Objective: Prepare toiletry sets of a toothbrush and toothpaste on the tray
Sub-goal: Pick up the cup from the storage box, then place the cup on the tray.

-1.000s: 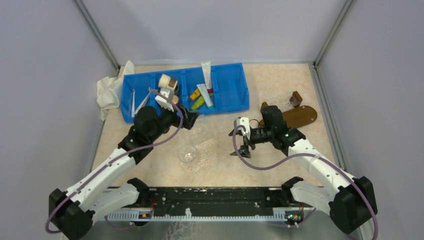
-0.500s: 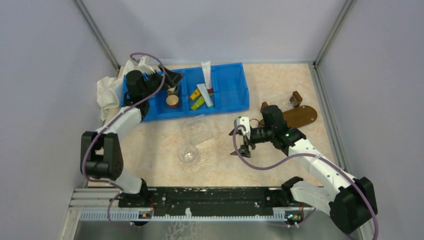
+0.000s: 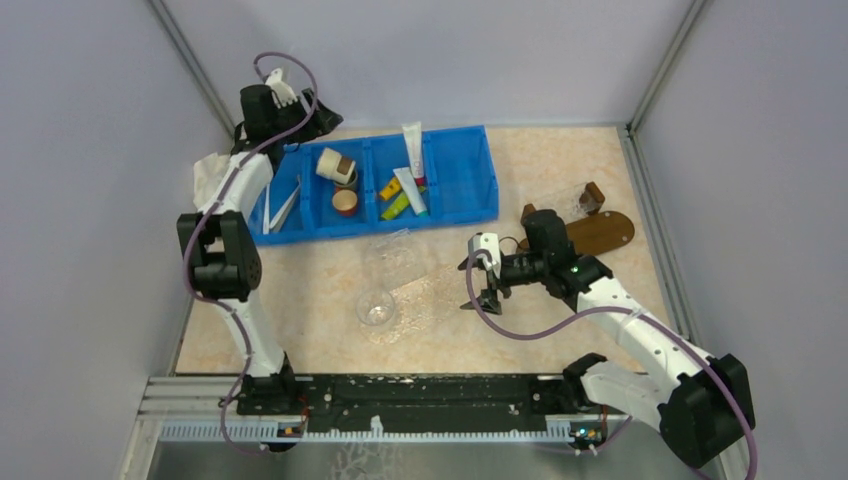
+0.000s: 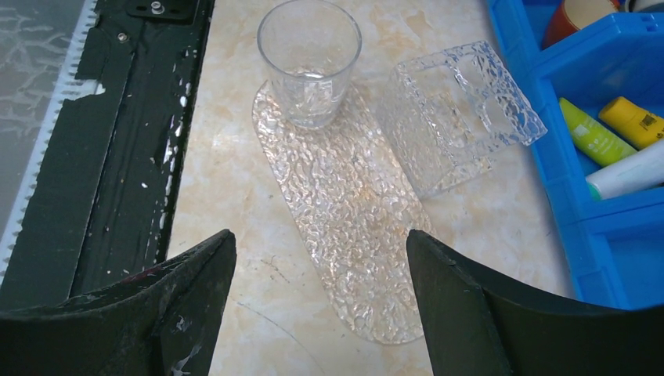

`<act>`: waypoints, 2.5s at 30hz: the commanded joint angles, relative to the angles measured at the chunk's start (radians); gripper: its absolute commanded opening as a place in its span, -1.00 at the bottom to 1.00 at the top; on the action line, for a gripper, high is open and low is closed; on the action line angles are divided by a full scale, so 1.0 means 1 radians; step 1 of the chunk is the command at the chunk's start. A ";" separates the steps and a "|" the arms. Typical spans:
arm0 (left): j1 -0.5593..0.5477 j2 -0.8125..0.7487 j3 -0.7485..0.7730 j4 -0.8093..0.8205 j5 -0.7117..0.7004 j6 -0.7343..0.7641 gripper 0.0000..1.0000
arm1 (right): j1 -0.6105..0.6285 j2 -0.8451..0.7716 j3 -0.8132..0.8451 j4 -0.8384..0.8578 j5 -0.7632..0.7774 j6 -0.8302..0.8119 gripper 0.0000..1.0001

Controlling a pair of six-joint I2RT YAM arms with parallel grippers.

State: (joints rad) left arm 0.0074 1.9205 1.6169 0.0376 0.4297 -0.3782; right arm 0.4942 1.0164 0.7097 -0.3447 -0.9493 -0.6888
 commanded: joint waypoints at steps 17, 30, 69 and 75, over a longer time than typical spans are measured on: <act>0.020 0.207 0.303 -0.473 0.001 0.173 0.37 | -0.009 -0.012 0.053 0.010 -0.016 -0.023 0.60; 0.020 0.200 0.285 -0.545 0.053 0.177 0.10 | -0.009 -0.017 0.056 0.008 -0.025 -0.021 0.60; -0.140 -0.497 -0.251 -0.247 0.050 0.134 -1.00 | -0.059 -0.076 0.080 0.032 -0.027 0.066 0.60; -0.402 -0.755 -0.442 -0.172 -0.124 0.156 -1.00 | -0.184 -0.116 0.118 0.109 0.035 0.256 0.60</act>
State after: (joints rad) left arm -0.2695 1.3071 1.2686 -0.2424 0.4171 -0.2344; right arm 0.3855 0.9504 0.7563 -0.3355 -0.9463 -0.5732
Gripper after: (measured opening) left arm 0.023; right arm 0.800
